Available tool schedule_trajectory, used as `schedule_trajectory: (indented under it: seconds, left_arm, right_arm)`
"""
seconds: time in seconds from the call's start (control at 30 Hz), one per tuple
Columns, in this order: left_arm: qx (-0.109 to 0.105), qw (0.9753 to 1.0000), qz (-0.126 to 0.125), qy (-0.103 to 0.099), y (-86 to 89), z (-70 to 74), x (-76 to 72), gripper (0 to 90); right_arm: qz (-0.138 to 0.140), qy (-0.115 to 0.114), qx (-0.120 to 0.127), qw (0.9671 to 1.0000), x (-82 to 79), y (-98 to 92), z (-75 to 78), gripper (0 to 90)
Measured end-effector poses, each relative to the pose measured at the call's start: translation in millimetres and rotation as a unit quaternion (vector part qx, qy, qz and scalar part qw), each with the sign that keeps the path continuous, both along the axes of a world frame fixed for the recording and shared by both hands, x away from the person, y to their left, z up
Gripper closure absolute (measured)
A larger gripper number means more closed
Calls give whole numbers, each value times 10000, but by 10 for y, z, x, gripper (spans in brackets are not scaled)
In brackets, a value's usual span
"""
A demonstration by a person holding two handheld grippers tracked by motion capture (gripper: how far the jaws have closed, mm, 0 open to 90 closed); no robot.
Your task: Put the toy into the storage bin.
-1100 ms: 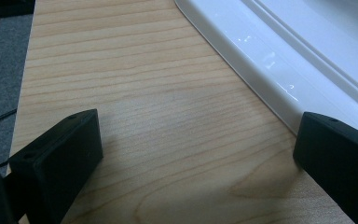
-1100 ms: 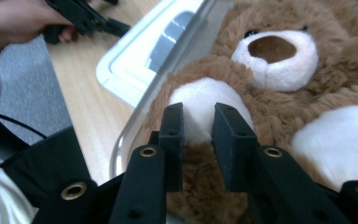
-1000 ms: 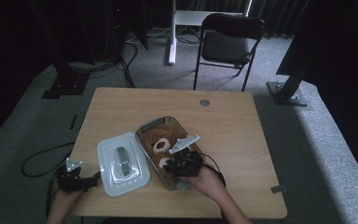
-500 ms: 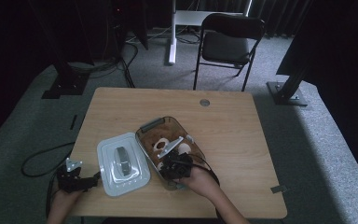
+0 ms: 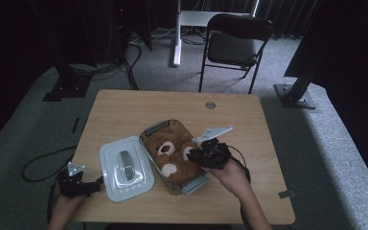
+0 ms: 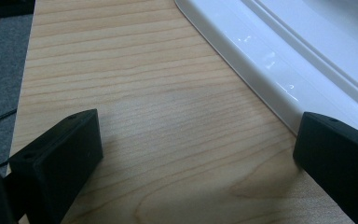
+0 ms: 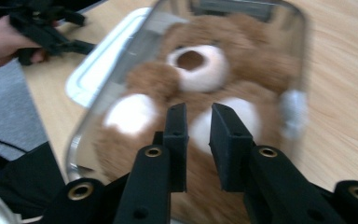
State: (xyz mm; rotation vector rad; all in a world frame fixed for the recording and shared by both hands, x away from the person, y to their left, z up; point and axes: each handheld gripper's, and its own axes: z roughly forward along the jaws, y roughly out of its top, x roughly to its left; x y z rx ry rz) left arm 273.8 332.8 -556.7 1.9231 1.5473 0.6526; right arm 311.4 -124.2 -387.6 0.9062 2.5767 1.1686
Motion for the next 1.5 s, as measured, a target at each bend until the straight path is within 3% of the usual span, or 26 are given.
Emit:
schedule_trajectory:
  seconds: [0.07, 0.2, 0.37, 0.47, 0.57, 0.73, 0.87, 0.93, 1.2, 1.3, 1.43, 1.47, 1.5]
  left_arm:
    - [-2, 10000, 1, 0, 0, 0, 0, 18]
    - [-3, 10000, 3, -1, 0, 0, 0, 19]
    - [-4, 10000, 5, -3, 0, -1, 0, 19]
    - [-2, 10000, 3, -2, 0, 0, 0, 19]
    - [-8, 10000, 6, -8, -1, -1, 0, 19]
    - [0, 10000, 1, -2, 0, -1, -1, 19]
    - [-1, 10000, 4, -3, 0, -1, -1, 19]
    - [1, 10000, 0, -5, 0, -1, -2, 19]
    - [3, 10000, -2, -3, 0, -1, -2, 19]
    - [3, 10000, -1, -2, 0, -1, -2, 18]
    - [-4, 10000, 4, -5, -1, -1, -2, 18]
    - [-5, 10000, 4, -4, -1, -1, -2, 19]
    - [-5, 10000, 4, -5, -1, -1, -2, 19]
  right_arm:
    - [-144, -13, -35, 9999, 29, -95, 2, 772]
    - [-207, 173, -41, 9996, 151, -167, -98, 769]
    - [-198, 382, -208, 9989, 270, -95, -275, 780]
    - [-194, 389, -292, 9986, 294, -59, -305, 789]
    - [-154, 373, -655, 9970, 323, 56, -361, 818]
    - [-32, 360, -1315, 9907, 374, 236, -441, 876]
    - [89, 383, -1968, 9797, 426, 398, -528, 896]
    - [83, 316, -2124, 9766, 422, 437, -547, 898]
    - [-129, 58, -2089, 9778, 370, 424, -560, 896]
    - [-181, 32, -1890, 9818, 352, 395, -533, 885]
    - [-274, 8, -1203, 9924, 319, 227, -372, 769]
    - [-333, -10, -931, 9951, 309, 150, -310, 755]
    - [-344, 15, -776, 9964, 300, 106, -279, 744]
